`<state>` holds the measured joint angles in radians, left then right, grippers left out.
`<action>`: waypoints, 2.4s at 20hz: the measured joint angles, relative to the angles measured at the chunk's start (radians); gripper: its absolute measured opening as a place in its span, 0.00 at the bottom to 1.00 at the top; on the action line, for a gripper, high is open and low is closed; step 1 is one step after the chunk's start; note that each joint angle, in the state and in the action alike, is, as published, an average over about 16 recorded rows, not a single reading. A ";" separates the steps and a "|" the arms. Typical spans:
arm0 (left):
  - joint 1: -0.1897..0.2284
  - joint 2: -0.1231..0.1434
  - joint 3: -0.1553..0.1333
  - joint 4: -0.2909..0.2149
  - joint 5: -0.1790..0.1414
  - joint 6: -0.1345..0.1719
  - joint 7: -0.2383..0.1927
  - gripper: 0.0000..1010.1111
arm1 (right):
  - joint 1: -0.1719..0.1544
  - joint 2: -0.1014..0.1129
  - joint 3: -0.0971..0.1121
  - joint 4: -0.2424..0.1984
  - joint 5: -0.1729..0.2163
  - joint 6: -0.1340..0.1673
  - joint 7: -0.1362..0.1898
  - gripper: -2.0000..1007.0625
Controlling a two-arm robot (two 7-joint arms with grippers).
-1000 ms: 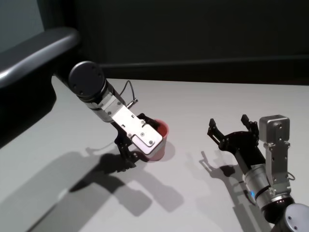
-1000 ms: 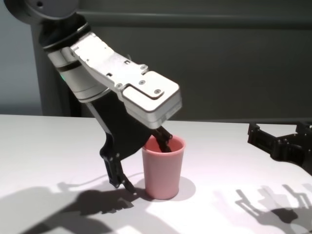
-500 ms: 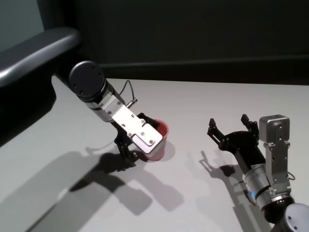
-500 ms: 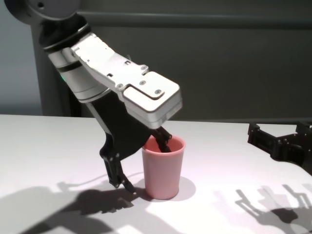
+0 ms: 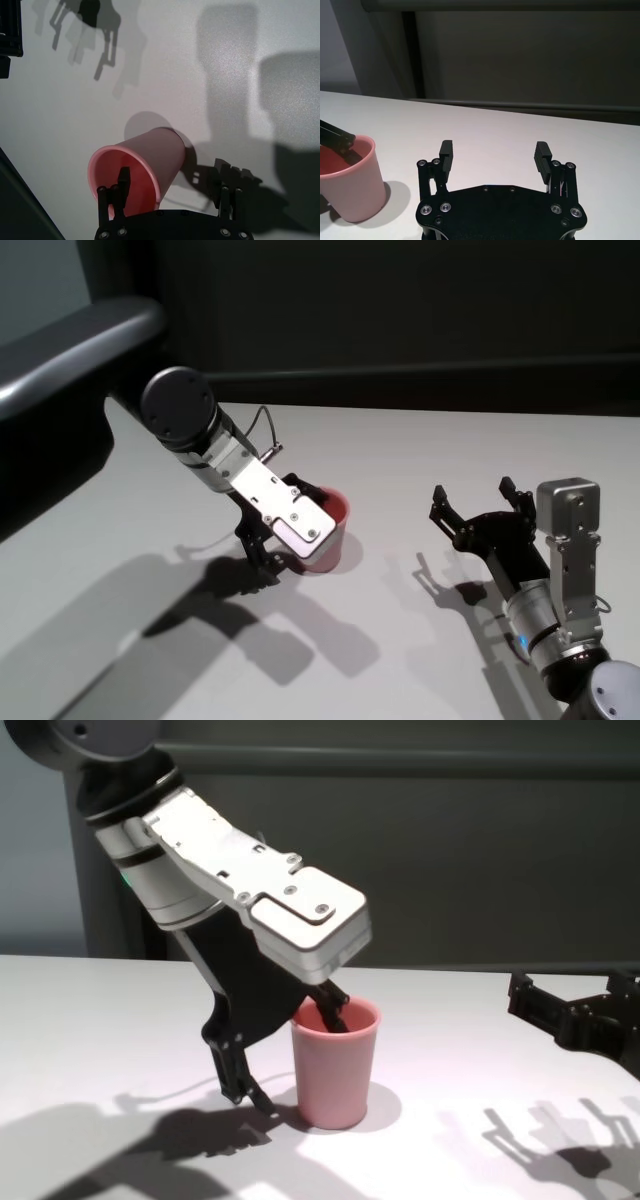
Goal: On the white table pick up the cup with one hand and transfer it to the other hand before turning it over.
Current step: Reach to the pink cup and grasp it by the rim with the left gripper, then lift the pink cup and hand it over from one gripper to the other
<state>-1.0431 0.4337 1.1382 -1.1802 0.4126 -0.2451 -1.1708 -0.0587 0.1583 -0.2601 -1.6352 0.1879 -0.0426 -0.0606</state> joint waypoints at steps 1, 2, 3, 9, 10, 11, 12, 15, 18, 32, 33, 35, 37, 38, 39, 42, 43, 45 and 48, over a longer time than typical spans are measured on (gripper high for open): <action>0.000 0.000 0.000 0.000 0.000 0.000 0.000 0.99 | 0.000 0.000 0.000 0.000 0.000 0.000 0.000 0.99; 0.000 0.001 0.000 -0.001 0.000 0.001 0.000 0.99 | 0.000 0.000 0.000 0.000 0.000 0.000 0.000 0.99; 0.000 0.001 0.000 -0.001 0.000 0.001 0.000 0.99 | 0.000 0.000 0.000 0.000 0.000 0.000 0.000 0.99; 0.000 0.000 -0.001 -0.001 0.000 0.001 -0.001 0.97 | 0.000 0.000 0.000 0.000 0.000 0.000 0.000 0.99; 0.000 0.000 -0.001 -0.001 0.000 0.001 -0.001 0.96 | 0.000 0.000 0.000 0.000 0.000 0.000 0.000 0.99; 0.000 0.000 -0.001 -0.001 0.000 0.001 -0.001 0.94 | 0.000 0.000 0.000 0.000 0.000 0.000 0.000 0.99; 0.000 0.000 -0.002 -0.001 0.000 0.001 -0.001 0.93 | 0.000 0.000 0.000 0.000 0.000 0.000 0.000 0.99; 0.001 0.000 -0.002 -0.001 0.000 0.001 -0.001 0.86 | 0.000 0.000 0.000 0.000 0.000 0.000 0.000 0.99; 0.001 0.000 -0.003 -0.001 0.000 0.001 -0.002 0.78 | 0.000 0.000 0.000 0.000 0.000 0.000 0.000 0.99; 0.002 -0.001 -0.004 -0.001 0.001 0.000 -0.002 0.27 | 0.000 0.000 0.000 0.000 0.000 0.000 0.000 0.99; 0.002 -0.001 -0.004 -0.001 0.001 0.000 -0.002 0.24 | 0.000 0.000 0.000 0.000 0.000 0.000 0.000 0.99; 0.002 -0.001 -0.004 -0.001 0.001 0.000 -0.002 0.19 | 0.000 0.000 0.000 0.000 0.000 0.000 0.000 0.99; 0.002 -0.001 -0.004 -0.001 0.001 0.000 -0.002 0.14 | 0.000 0.000 0.000 0.000 0.000 0.000 0.000 0.99; 0.002 -0.001 -0.004 -0.001 0.001 0.000 -0.002 0.12 | 0.000 0.000 0.000 0.000 0.000 0.000 0.000 0.99; 0.002 -0.001 -0.004 -0.001 0.001 0.000 -0.002 0.11 | 0.000 0.000 0.000 0.000 0.000 0.000 0.000 0.99; 0.002 -0.001 -0.004 -0.001 0.000 0.000 -0.002 0.07 | 0.000 0.000 0.000 0.000 0.000 0.000 0.000 0.99; 0.002 0.000 -0.004 -0.001 0.000 0.000 -0.002 0.06 | 0.000 0.000 0.000 0.000 0.000 0.000 0.000 0.99; 0.003 0.001 -0.005 -0.003 -0.003 0.001 -0.001 0.05 | 0.000 0.000 0.000 0.000 0.000 0.000 0.000 0.99; 0.008 0.007 -0.008 -0.009 -0.013 0.004 0.002 0.05 | 0.000 0.000 0.000 0.000 0.000 0.000 0.000 0.99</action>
<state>-1.0352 0.4408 1.1306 -1.1897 0.3994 -0.2411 -1.1691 -0.0587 0.1583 -0.2601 -1.6352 0.1879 -0.0427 -0.0606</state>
